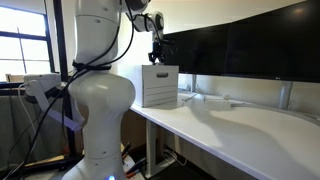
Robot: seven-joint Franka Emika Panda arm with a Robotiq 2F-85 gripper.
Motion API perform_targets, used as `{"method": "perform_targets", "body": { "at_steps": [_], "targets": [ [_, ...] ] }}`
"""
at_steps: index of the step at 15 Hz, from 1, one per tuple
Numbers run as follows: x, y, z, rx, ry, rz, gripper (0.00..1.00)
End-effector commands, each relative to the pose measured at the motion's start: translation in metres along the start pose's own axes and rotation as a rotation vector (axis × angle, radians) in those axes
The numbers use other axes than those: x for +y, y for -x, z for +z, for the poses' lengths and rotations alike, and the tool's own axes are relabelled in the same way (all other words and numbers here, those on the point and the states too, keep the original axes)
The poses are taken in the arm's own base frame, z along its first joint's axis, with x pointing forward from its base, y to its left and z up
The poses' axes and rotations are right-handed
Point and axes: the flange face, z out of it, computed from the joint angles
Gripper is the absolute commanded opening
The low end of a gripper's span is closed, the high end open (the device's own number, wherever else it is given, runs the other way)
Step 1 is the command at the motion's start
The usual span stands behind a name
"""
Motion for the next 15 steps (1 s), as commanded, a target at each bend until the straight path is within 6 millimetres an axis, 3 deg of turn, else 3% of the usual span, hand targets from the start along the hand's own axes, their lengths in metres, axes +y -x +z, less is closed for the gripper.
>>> {"method": "perform_targets", "body": {
  "at_steps": [1, 8, 15],
  "targets": [
    [0.004, 0.010, -0.027, 0.075, 0.042, 0.077, 0.33],
    [0.018, 0.038, -0.068, 0.211, 0.095, 0.215, 0.33],
    [0.018, 0.076, -0.102, 0.334, 0.162, 0.384, 0.33]
  ]
}}
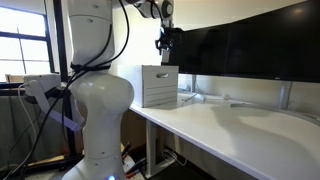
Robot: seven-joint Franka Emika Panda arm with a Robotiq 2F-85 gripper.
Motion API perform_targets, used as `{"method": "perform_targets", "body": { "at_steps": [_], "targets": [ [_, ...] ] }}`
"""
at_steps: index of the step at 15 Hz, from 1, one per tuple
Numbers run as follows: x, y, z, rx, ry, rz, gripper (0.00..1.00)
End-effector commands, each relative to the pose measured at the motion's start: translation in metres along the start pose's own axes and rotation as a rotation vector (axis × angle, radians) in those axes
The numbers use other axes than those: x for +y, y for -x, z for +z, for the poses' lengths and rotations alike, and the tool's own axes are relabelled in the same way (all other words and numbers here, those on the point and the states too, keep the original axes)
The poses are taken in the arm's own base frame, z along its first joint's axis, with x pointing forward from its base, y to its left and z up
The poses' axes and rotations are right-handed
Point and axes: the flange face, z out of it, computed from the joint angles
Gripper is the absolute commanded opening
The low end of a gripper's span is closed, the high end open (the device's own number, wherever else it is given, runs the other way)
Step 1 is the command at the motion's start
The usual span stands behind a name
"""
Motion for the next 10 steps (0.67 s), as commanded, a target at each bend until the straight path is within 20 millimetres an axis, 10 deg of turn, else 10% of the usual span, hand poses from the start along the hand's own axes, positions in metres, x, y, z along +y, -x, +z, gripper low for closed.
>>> {"method": "perform_targets", "body": {
  "at_steps": [1, 10],
  "targets": [
    [-0.001, 0.019, -0.027, 0.082, 0.056, 0.104, 0.33],
    [-0.023, 0.075, -0.070, 0.156, 0.146, 0.301, 0.33]
  ]
}}
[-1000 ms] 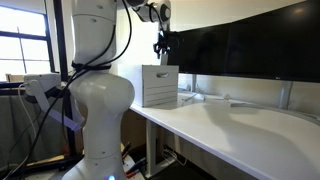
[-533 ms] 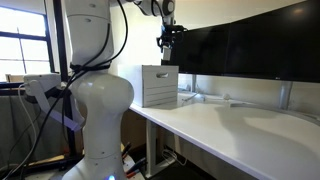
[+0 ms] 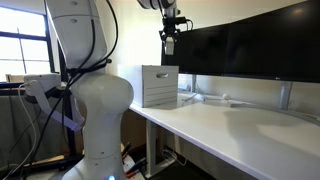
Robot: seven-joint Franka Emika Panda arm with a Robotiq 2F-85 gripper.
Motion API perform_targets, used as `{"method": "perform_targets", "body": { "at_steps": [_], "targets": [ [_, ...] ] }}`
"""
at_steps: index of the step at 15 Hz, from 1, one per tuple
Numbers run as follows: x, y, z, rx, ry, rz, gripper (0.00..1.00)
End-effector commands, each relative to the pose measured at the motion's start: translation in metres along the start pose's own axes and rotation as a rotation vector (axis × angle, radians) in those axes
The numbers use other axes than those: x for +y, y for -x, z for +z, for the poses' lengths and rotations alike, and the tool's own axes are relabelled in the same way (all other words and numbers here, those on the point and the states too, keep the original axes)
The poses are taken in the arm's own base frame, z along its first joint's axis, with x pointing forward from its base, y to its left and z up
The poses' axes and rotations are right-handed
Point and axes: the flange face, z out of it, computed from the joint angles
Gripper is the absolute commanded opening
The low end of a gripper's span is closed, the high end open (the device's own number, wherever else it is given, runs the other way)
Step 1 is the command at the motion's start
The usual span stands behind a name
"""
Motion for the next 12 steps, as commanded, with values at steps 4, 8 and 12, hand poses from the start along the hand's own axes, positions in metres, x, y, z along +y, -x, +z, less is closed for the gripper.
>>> {"method": "perform_targets", "body": {
  "at_steps": [4, 8, 12],
  "targets": [
    [-0.016, 0.065, -0.028, -0.006, 0.018, 0.143, 0.33],
    [-0.003, 0.115, -0.035, -0.009, 0.024, 0.257, 0.33],
    [0.013, 0.171, -0.036, -0.011, -0.002, 0.375, 0.33]
  ]
}}
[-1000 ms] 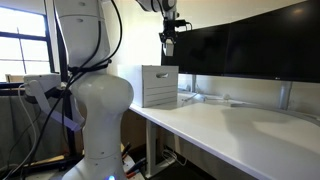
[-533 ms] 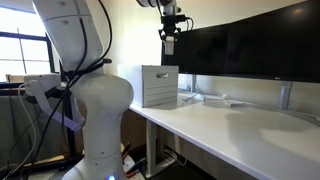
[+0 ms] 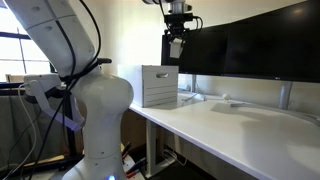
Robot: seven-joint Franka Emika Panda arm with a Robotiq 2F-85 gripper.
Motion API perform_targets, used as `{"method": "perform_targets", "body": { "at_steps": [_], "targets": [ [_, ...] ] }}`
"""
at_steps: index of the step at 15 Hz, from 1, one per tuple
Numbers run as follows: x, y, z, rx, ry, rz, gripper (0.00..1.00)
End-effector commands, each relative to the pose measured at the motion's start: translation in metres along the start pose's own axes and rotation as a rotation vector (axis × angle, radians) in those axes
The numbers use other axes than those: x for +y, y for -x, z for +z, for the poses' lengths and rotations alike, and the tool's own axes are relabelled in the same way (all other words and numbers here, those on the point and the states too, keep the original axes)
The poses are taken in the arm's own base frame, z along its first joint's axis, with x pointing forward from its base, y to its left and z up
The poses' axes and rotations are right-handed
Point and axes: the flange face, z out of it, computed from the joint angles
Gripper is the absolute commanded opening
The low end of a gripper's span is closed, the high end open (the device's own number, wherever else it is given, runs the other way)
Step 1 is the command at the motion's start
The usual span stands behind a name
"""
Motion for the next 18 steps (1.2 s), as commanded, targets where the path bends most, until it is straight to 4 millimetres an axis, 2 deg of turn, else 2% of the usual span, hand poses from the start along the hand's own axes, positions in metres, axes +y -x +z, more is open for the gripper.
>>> {"method": "perform_targets", "body": {
  "at_steps": [1, 4, 7, 8, 9, 13, 16, 17, 18],
  "targets": [
    [0.017, 0.048, 0.001, 0.012, -0.045, 0.115, 0.33],
    [0.034, 0.081, 0.009, 0.009, -0.081, 0.173, 0.33],
    [0.049, 0.106, 0.015, 0.007, -0.113, 0.220, 0.33],
    [0.055, 0.126, 0.010, 0.009, -0.125, 0.239, 0.33],
    [0.061, 0.136, 0.012, 0.004, -0.134, 0.257, 0.33],
    [0.094, 0.162, 0.034, 0.003, -0.186, 0.340, 0.33],
    [0.111, 0.172, 0.061, -0.001, -0.236, 0.357, 0.33],
    [0.116, 0.181, 0.063, -0.007, -0.256, 0.359, 0.33],
    [0.120, 0.200, 0.064, -0.018, -0.278, 0.364, 0.33]
  ]
}}
